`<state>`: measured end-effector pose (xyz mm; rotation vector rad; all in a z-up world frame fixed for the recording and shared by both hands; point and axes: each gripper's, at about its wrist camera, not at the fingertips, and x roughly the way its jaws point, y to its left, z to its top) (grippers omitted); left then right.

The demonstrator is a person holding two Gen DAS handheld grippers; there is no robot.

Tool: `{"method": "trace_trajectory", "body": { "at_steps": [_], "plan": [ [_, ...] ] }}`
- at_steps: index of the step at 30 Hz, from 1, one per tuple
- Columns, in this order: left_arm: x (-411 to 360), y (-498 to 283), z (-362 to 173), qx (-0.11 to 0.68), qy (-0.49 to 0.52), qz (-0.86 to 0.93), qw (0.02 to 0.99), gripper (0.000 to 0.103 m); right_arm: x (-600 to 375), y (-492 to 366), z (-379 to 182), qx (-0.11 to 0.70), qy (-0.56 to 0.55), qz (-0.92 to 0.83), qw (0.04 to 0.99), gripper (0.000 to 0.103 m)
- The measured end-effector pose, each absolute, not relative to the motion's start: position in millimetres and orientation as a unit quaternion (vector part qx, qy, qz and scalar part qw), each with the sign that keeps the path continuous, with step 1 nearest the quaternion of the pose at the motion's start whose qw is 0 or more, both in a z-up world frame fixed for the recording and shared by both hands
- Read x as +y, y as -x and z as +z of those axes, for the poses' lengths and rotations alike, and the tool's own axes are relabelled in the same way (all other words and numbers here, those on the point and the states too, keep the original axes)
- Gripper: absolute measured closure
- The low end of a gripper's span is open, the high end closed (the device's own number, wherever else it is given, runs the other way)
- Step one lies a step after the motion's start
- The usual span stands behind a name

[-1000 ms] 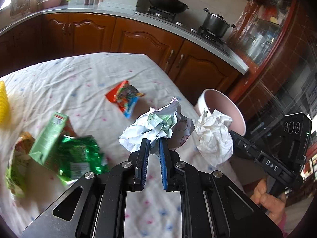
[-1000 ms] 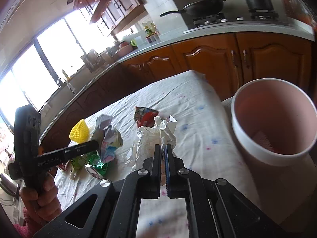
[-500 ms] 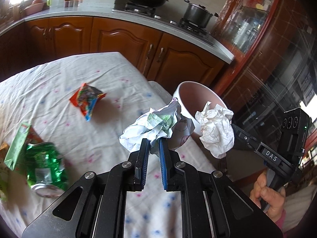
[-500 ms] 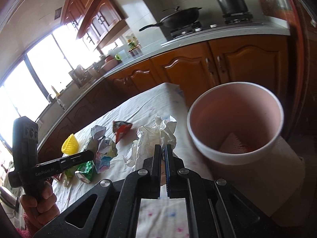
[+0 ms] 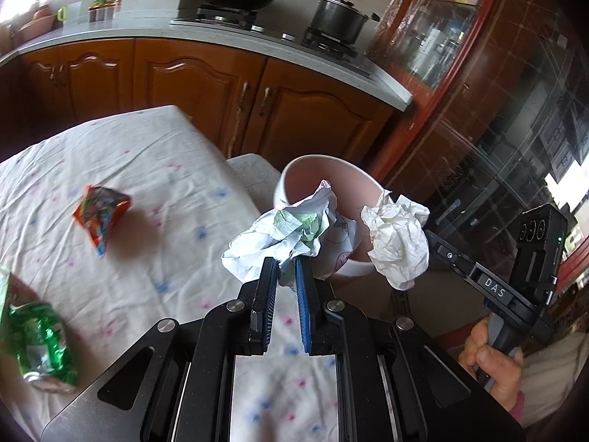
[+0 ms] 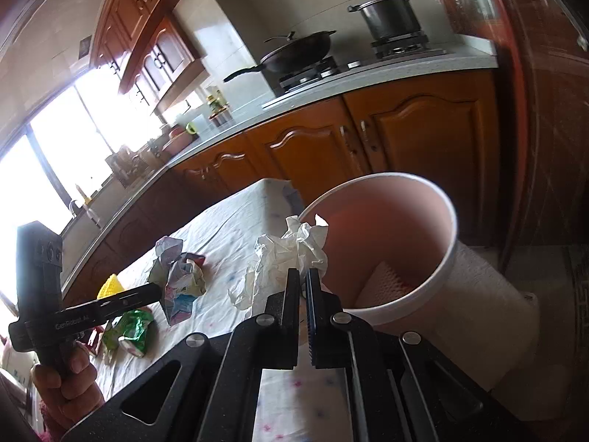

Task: Collect trash
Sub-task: 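Carry both tissues over the bucket and open both tools to drop them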

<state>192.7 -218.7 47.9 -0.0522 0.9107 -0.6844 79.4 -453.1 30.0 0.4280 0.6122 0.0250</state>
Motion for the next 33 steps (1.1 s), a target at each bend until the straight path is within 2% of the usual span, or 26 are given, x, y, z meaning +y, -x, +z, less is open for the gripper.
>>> {"method": "trace_trajectory", "body": {
  "at_steps": [16, 29, 33],
  "plan": [
    [-304, -225, 43, 0.447, -0.005, -0.341, 0.827, 0.093, -508, -99, 29, 0.293, -0.222, -0.04, 0.929, 0.1],
    [-342, -254, 13, 0.485, -0.018, -0.33, 0.81, 0.091, -519, -119, 20, 0.318, -0.206, -0.06, 0.924, 0.099],
    [-348, -257, 9, 0.487, -0.024, -0.33, 0.808, 0.088, -521, -127, 16, 0.329, -0.204, -0.06, 0.92, 0.094]
  ]
}}
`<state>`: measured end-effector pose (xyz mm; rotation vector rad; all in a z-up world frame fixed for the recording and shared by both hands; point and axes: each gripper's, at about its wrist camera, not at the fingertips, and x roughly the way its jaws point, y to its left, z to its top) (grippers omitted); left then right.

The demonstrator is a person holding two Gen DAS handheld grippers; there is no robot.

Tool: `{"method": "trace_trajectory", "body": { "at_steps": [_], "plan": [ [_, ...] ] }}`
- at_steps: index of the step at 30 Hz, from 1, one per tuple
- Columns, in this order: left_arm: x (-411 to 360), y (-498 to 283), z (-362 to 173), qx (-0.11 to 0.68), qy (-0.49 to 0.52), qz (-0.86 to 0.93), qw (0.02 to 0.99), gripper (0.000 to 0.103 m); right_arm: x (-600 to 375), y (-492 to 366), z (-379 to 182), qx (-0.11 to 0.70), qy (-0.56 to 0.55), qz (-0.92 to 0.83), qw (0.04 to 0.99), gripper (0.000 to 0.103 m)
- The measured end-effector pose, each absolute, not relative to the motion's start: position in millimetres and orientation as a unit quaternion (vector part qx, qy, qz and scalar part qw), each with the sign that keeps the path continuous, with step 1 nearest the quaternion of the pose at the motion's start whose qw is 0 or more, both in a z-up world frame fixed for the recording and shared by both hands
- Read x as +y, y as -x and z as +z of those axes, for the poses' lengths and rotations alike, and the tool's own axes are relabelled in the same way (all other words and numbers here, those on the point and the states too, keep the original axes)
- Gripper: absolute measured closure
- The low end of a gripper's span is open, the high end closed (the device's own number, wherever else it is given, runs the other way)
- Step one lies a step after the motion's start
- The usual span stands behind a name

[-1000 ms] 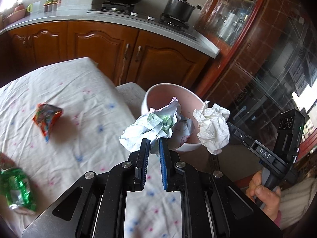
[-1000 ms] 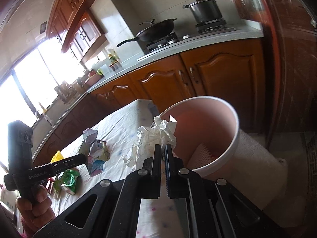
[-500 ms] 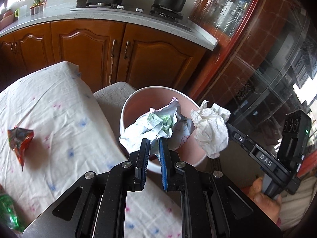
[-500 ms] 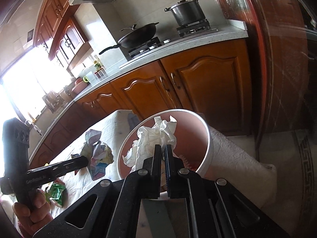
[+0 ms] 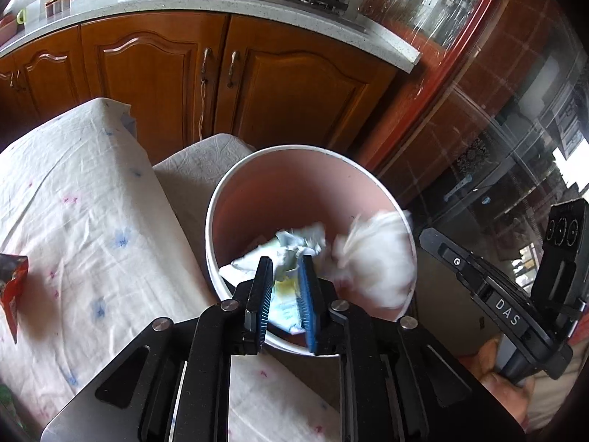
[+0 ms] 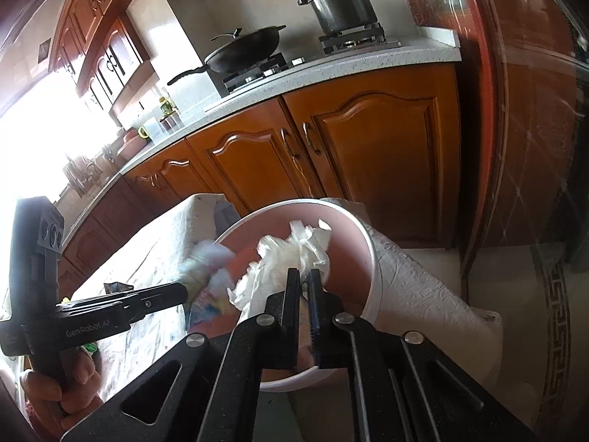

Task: Collect trash
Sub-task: 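Carry both tissues over the bucket and open both tools to drop them, then move both open tools back over the table toward the remaining trash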

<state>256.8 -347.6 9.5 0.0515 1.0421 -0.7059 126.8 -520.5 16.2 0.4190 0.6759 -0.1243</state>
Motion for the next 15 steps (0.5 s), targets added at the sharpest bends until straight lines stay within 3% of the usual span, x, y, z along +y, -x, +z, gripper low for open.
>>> {"method": "trace_trajectory", "body": {
  "at_steps": [3, 7, 10, 11, 15],
  "plan": [
    [-346, -259, 6, 0.493, -0.019, -0.328, 0.805, 0.086, -524, -131, 13, 0.331, -0.215, -0.058, 0.917, 0.093],
    [-343, -258, 5, 0.493, -0.013, -0.325, 0.807, 0.078, -527, -129, 11, 0.326, -0.23, -0.057, 0.915, 0.068],
    [-339, -257, 6, 0.492, -0.007, -0.324, 0.808, 0.07, -528, -125, 12, 0.319, -0.237, -0.057, 0.916, 0.058],
    [-338, -256, 7, 0.491, -0.004, -0.323, 0.809, 0.064, -529, -124, 12, 0.317, -0.24, -0.057, 0.916, 0.057],
    [-334, -253, 9, 0.489, 0.001, -0.324, 0.81, 0.063, -529, -119, 13, 0.309, -0.249, -0.055, 0.916, 0.052]
  ]
}}
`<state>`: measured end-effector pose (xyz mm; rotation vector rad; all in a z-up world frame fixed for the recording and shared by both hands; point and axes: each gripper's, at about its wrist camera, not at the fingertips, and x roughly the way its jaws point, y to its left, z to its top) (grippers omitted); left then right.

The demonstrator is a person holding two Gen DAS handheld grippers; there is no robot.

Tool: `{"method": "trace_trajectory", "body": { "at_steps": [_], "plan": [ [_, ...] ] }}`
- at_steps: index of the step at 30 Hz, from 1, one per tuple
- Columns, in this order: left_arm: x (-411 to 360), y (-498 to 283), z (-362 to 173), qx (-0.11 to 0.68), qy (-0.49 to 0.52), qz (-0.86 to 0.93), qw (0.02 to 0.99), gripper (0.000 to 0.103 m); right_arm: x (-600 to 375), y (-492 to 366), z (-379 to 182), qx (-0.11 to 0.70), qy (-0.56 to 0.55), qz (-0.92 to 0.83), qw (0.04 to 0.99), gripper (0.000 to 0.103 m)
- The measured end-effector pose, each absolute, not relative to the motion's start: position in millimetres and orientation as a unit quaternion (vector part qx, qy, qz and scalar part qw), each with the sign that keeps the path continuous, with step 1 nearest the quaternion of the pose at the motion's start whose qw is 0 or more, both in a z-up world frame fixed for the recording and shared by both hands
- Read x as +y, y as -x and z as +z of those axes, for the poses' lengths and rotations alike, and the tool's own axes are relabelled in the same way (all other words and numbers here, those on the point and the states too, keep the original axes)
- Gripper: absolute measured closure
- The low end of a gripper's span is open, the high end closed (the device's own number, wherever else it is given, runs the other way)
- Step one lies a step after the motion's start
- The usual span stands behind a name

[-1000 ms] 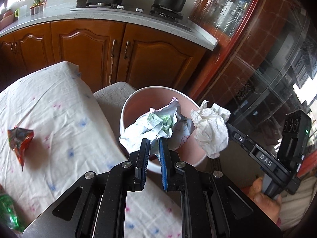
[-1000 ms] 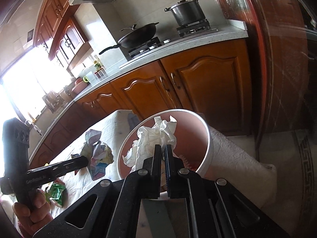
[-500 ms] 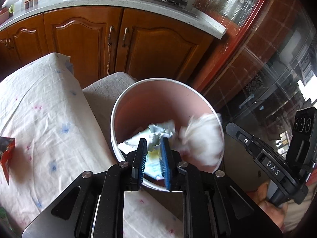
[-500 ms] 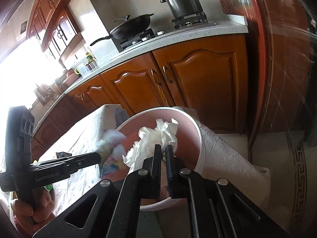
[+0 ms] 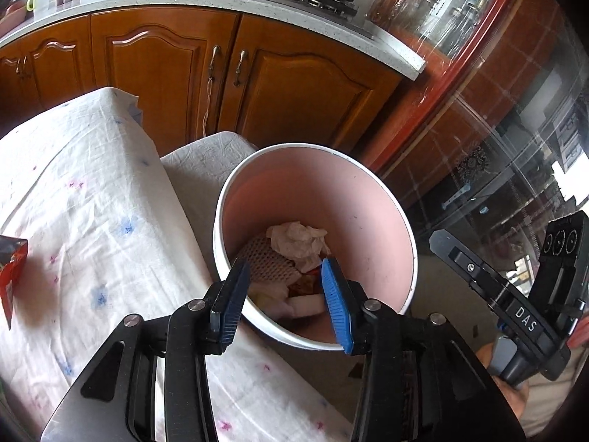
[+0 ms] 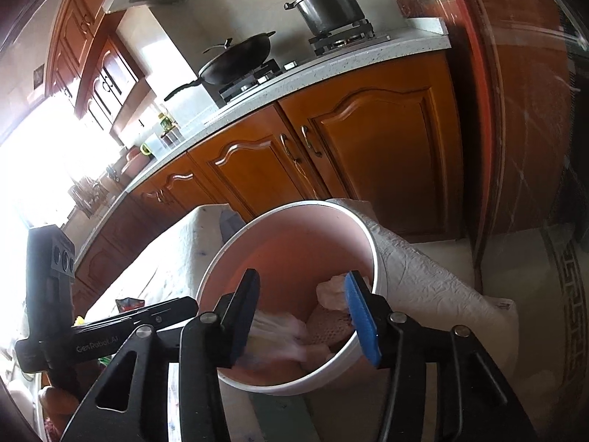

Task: Collect trash
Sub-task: 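Move both open tools back over the table toward the remaining trash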

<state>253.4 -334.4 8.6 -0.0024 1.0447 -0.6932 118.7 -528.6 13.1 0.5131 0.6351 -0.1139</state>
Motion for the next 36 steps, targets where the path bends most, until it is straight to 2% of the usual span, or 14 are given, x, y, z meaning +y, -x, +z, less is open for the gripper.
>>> {"method": "trace_trajectory", "body": {
  "at_steps": [8, 11, 14, 18, 36],
  "plan": [
    [-316, -242, 19, 0.473, 0.007, -0.323, 0.82, 0.063, -522, -112, 18, 0.303, -0.25, -0.048, 0.918, 0.05],
    [-304, -235, 25, 0.463, 0.01, -0.317, 0.828, 0.062, -516, -109, 20, 0.3, -0.249, -0.04, 0.92, 0.043],
    [-285, -227, 29, 0.452, 0.019, -0.31, 0.836, 0.056, -506, -106, 24, 0.297, -0.246, -0.03, 0.922, 0.034],
    [-259, -215, 32, 0.442, 0.029, -0.297, 0.846, 0.056, -489, -101, 27, 0.291, -0.245, -0.013, 0.925, 0.024],
    [-139, -175, 25, 0.428, 0.071, -0.229, 0.871, 0.056, -395, -105, 14, 0.317, -0.229, 0.07, 0.918, 0.021]
  ]
}}
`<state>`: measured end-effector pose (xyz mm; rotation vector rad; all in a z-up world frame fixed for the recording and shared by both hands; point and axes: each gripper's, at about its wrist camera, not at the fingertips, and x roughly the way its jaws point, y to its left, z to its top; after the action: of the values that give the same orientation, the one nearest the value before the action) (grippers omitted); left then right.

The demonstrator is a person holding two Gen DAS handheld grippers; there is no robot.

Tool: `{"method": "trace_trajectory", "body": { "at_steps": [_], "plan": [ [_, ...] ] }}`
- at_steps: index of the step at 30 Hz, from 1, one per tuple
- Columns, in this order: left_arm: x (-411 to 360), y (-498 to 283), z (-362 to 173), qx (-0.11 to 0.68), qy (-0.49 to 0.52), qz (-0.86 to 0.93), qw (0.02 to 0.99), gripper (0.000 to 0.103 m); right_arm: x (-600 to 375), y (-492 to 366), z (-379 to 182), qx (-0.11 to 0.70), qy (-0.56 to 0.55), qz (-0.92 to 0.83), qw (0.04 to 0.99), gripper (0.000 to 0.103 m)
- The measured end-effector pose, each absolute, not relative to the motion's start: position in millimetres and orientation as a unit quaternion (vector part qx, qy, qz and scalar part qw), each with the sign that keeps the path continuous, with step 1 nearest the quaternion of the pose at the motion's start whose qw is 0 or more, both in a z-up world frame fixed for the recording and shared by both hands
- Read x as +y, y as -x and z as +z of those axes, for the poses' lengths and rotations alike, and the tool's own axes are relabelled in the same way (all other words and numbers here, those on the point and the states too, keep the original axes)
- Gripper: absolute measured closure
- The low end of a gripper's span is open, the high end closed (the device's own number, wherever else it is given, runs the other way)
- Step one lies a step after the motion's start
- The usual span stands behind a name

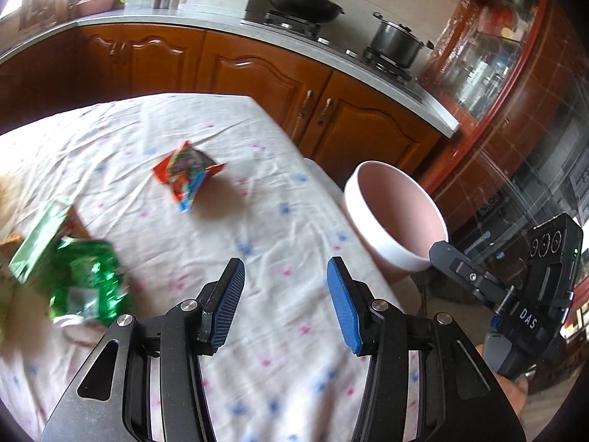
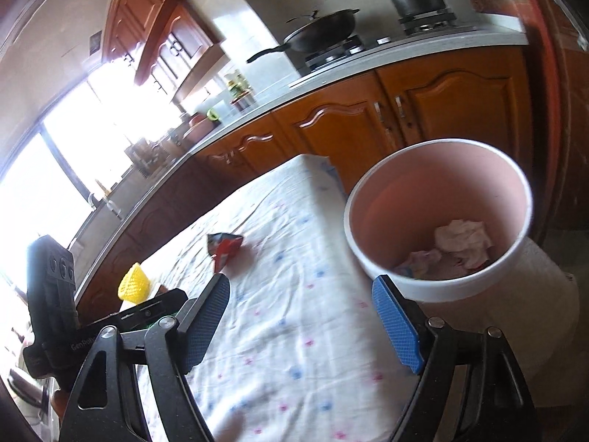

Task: Collect trash
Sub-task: 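Move both open tools back over the table toward the remaining trash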

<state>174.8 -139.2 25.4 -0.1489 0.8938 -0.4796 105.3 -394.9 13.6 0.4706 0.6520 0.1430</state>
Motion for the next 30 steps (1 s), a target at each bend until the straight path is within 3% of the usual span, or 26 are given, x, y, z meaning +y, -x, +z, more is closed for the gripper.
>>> {"method": "trace_trajectory", "body": {
  "at_steps": [30],
  "plan": [
    [29, -159, 28, 0.406, 0.084, -0.115, 0.903, 0.056, -282, -150, 12, 0.346, -0.165, 0.158, 0.91, 0.021]
  ]
}}
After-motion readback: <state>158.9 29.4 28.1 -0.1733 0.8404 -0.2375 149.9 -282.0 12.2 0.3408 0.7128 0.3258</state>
